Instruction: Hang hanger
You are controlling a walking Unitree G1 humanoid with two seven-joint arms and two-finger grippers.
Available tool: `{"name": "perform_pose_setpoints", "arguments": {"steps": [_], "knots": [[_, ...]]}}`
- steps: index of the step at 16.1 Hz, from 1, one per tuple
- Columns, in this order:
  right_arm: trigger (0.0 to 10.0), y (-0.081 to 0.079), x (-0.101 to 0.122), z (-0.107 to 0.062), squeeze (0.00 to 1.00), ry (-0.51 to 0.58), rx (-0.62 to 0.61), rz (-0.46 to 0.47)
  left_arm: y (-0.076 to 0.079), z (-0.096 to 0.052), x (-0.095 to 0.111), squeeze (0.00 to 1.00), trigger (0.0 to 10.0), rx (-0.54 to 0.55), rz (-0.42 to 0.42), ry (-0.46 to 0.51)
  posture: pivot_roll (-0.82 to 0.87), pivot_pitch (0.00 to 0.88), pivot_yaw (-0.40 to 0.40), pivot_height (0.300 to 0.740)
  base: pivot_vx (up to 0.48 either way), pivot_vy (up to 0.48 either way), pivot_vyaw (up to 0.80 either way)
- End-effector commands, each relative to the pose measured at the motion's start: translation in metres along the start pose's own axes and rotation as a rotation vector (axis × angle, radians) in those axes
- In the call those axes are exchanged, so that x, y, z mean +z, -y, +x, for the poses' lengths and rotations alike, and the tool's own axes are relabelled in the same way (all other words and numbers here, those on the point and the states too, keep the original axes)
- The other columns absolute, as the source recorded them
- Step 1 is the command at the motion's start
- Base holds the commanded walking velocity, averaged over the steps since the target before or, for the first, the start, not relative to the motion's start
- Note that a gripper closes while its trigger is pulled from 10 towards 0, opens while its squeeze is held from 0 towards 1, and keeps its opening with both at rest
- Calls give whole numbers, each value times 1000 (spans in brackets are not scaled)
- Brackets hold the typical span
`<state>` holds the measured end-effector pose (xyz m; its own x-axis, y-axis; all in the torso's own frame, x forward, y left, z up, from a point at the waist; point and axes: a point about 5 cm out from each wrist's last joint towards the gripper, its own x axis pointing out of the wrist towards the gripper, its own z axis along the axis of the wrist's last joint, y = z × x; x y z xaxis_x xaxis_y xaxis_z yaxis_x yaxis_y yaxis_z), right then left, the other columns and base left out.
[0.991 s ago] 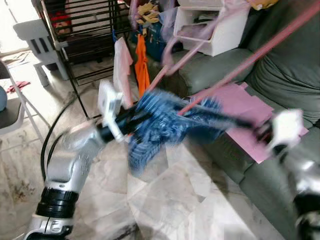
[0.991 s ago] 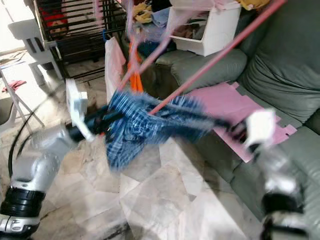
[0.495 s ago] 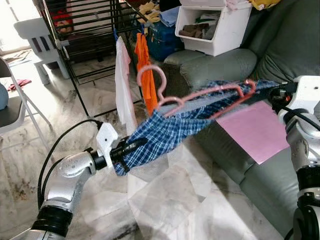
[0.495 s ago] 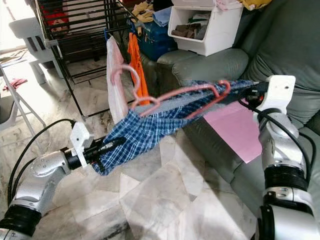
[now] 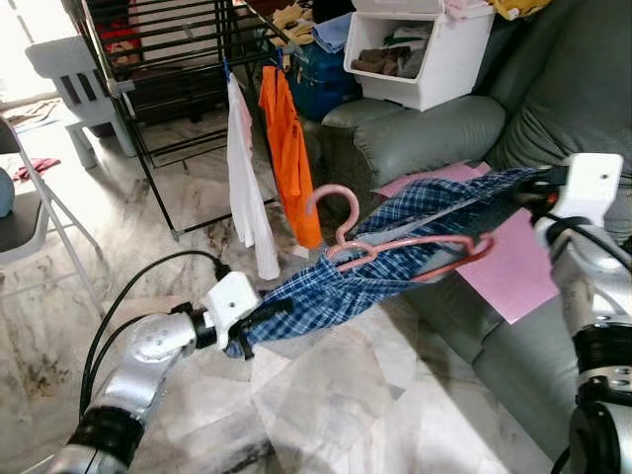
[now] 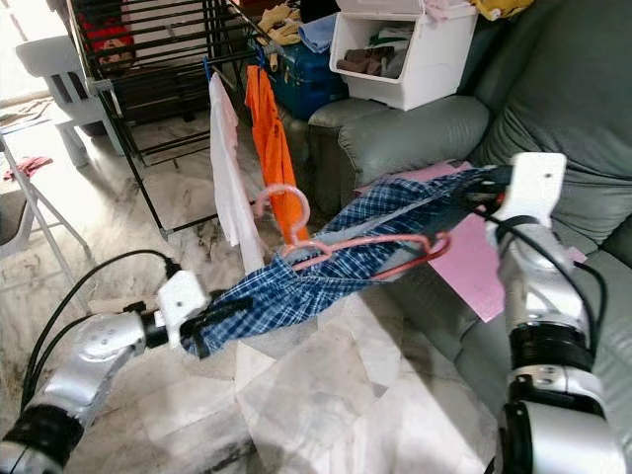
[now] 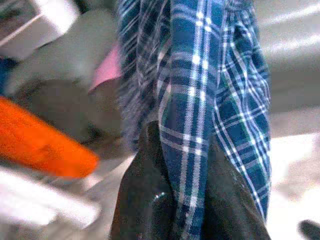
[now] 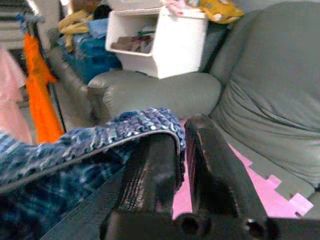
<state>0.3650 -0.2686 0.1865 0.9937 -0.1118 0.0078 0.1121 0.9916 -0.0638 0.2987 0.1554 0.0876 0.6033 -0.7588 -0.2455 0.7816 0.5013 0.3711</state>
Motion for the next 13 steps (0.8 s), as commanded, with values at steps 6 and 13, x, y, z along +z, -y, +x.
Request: {"name": "perform_pose_setpoints", "arguments": {"steps": [6,13], "knots": [[0,-3,5,1,0,19,13,-54,-25,4,10,0,0,339,-176,161,-156,0,23,740,0,0,0],[0,-8,-1,1,0,8,19,-82,-30,0,-4,0,0,359,-69,25,-144,0,24,740,0,0,0]]}}
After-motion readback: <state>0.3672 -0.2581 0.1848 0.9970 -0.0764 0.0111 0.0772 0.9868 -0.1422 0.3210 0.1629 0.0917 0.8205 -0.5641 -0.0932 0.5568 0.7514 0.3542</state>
